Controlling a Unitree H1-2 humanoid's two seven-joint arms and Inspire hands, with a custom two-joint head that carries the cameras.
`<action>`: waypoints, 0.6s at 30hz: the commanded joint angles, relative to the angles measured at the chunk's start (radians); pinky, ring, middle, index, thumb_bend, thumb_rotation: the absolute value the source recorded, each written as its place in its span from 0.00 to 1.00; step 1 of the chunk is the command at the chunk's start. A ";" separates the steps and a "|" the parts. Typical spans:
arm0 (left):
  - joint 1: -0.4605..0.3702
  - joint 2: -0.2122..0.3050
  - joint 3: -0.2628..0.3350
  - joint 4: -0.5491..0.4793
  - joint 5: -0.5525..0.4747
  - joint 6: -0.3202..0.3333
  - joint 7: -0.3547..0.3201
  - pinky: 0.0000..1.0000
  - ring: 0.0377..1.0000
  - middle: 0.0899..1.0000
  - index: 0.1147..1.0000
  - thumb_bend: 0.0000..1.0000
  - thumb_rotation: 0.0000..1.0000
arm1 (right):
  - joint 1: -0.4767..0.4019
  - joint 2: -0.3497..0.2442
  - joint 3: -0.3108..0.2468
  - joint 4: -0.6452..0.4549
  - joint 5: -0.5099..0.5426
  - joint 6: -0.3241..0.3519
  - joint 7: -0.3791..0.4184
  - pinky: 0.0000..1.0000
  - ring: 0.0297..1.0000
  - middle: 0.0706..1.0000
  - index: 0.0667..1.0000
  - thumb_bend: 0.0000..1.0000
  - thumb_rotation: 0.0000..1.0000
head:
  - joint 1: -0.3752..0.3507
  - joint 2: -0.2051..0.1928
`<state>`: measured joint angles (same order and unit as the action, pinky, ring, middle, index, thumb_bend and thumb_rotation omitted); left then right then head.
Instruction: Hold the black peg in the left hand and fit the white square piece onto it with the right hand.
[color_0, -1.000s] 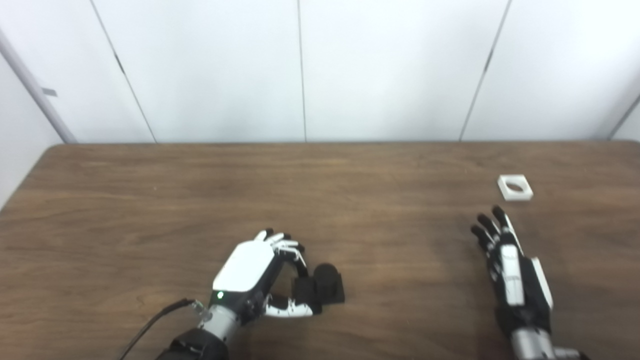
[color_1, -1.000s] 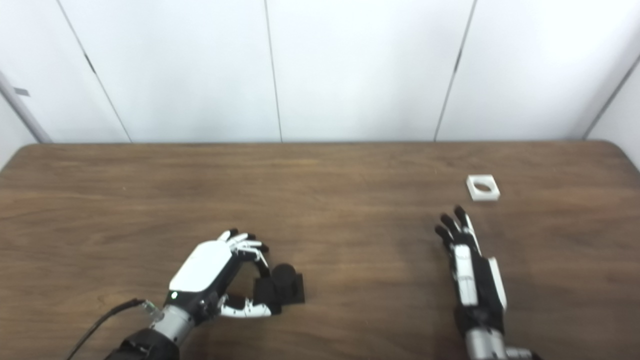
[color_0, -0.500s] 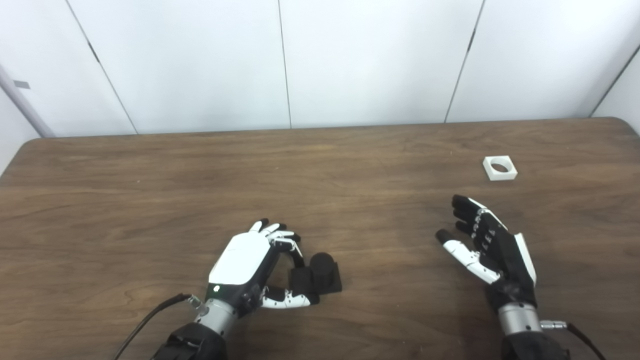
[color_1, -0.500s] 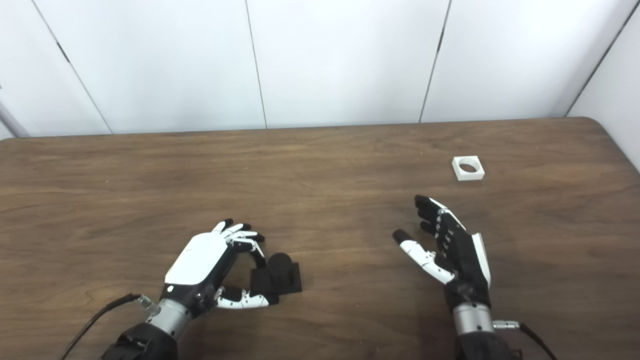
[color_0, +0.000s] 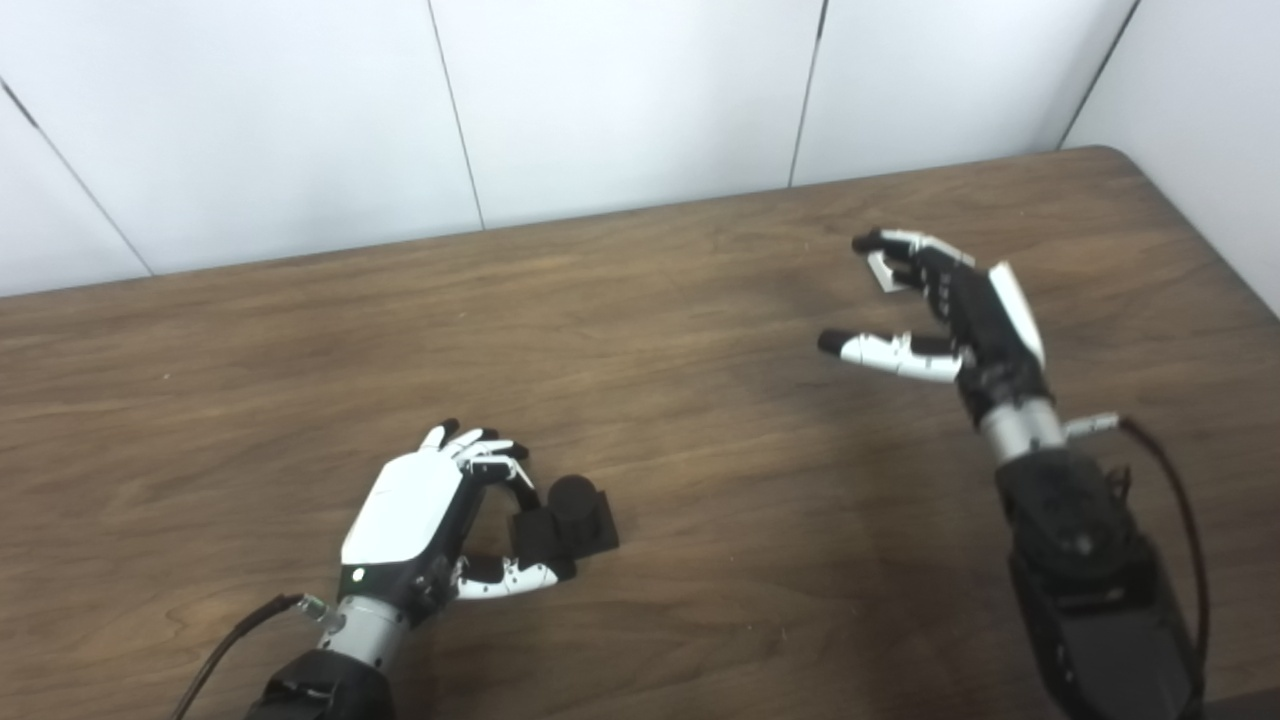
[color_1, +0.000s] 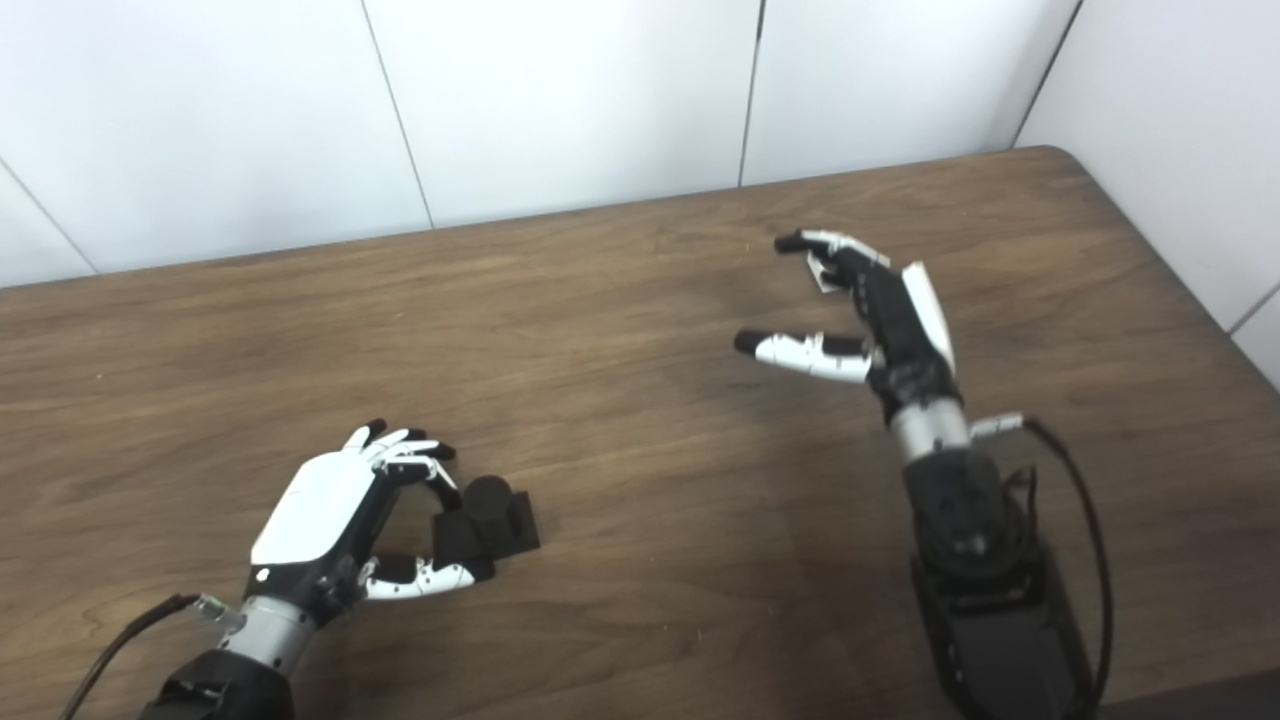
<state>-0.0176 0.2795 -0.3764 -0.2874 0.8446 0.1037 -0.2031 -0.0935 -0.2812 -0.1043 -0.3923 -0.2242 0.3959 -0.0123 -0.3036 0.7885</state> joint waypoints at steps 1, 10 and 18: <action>-0.010 0.013 0.006 0.007 -0.003 -0.016 -0.007 1.00 0.89 0.77 0.42 0.51 0.05 | -0.044 -0.048 -0.005 -0.044 -0.037 0.027 0.020 0.89 0.89 0.83 0.68 0.82 0.23 | -0.006 0.002; -0.003 0.024 0.024 0.013 -0.012 -0.040 -0.006 1.00 0.88 0.76 0.42 0.51 0.05 | -0.135 -0.218 0.058 0.038 -0.199 0.049 0.091 0.88 0.89 0.85 0.67 0.85 0.25 | -0.059 -0.006; 0.008 0.036 0.034 0.012 -0.019 -0.064 -0.005 1.00 0.88 0.76 0.42 0.52 0.05 | -0.258 -0.338 0.135 0.210 -0.315 0.054 0.202 0.90 0.96 0.91 0.70 0.87 0.25 | -0.101 -0.012</action>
<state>-0.0142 0.2975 -0.3488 -0.2783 0.8231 0.0524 -0.2056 -0.2960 -0.5780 0.0314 -0.1869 -0.5140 0.4643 0.1849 -0.4033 0.7762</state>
